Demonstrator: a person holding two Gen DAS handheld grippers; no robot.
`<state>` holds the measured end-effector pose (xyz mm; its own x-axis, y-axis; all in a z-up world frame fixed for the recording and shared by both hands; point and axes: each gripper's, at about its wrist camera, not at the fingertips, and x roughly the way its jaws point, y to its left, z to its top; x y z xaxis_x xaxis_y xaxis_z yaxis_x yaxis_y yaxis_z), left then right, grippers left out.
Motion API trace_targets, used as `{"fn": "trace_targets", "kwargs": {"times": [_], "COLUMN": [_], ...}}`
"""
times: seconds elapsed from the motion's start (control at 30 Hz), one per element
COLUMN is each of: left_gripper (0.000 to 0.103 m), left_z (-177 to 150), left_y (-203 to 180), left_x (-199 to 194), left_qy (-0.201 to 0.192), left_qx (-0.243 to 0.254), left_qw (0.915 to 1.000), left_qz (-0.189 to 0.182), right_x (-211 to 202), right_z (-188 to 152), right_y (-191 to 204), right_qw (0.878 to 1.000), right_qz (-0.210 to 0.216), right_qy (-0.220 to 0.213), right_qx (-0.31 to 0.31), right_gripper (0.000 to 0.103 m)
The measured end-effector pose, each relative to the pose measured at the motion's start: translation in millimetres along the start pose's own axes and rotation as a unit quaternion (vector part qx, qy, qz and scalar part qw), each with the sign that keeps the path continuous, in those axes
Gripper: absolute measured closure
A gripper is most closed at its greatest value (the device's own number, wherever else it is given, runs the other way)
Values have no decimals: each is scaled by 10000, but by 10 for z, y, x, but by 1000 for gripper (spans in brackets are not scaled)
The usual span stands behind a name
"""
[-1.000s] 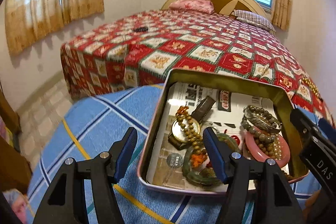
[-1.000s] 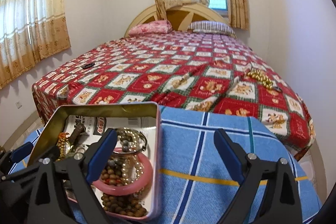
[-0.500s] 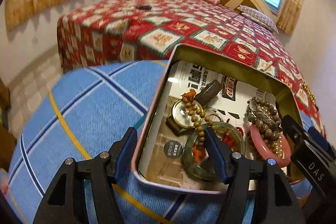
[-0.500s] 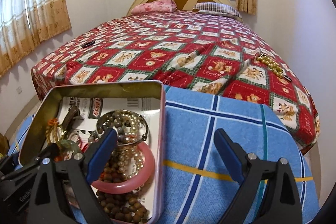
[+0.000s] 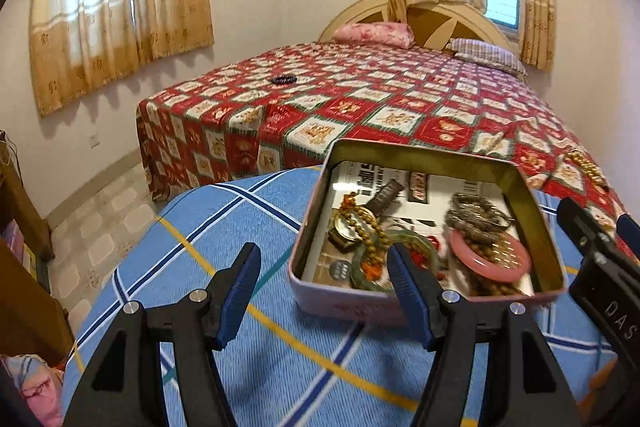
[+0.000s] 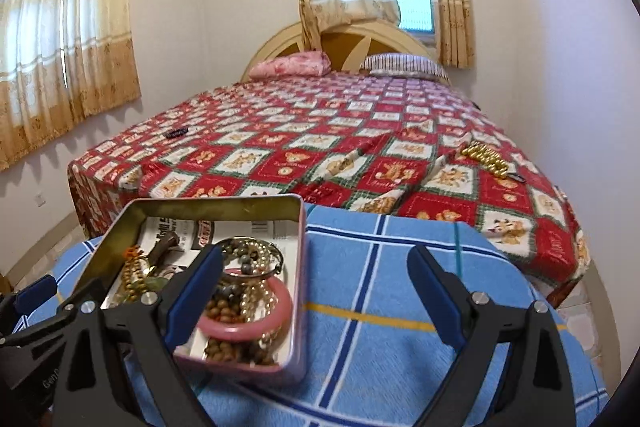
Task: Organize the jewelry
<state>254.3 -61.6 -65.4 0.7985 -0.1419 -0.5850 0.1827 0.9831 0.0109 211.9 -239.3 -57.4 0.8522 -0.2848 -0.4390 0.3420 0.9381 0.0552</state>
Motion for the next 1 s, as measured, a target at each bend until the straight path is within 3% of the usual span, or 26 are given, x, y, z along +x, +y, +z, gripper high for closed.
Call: {"fn": "trace_targets", "kwargs": {"times": [0.37, 1.0], "left_gripper": [37, 36], "left_z": [-212, -505], "left_y": [-97, 9], "left_x": [-503, -1236], "left_qy": [-142, -241], "left_qx": [140, 12], "left_qw": [9998, 9995], "left_qz": [24, 204], "right_x": [-563, -1268], "right_z": [-56, -277], "right_y": [-42, -70], "right_qw": [9994, 9991], "right_qz": [39, 196], "right_qy": [-348, -343], "right_qx": [66, 134], "right_gripper": [0, 0]}}
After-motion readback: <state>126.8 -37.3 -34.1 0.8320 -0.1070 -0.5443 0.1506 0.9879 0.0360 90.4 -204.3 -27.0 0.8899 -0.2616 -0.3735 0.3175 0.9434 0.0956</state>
